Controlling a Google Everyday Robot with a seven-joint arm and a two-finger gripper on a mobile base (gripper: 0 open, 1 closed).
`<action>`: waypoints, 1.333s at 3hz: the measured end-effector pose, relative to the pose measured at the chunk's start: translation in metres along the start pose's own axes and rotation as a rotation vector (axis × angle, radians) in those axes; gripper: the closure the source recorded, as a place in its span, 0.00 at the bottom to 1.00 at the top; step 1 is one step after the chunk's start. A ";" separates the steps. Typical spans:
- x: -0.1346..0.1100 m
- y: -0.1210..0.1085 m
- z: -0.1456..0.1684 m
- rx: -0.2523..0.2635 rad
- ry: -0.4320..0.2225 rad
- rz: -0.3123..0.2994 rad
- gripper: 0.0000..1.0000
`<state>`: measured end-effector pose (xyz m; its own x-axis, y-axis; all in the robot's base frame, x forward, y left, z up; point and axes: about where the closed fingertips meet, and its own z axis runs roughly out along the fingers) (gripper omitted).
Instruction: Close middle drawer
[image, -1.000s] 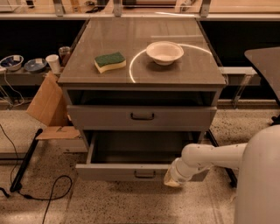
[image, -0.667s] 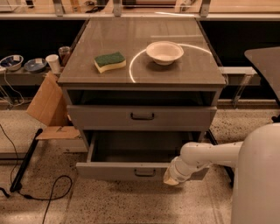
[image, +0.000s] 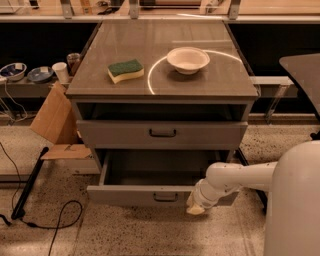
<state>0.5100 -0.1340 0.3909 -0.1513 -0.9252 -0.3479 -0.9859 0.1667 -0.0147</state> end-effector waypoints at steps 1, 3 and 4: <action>0.000 -0.001 0.000 0.000 0.000 0.001 0.04; -0.001 -0.003 0.000 0.000 0.000 0.005 0.00; -0.003 -0.007 -0.001 0.002 -0.001 0.002 0.27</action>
Offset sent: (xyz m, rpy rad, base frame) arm 0.0082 -0.0014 0.0023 -0.0003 -0.0020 -0.0122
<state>0.5171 -0.1323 0.3929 -0.1530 -0.9246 -0.3488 -0.9855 0.1691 -0.0162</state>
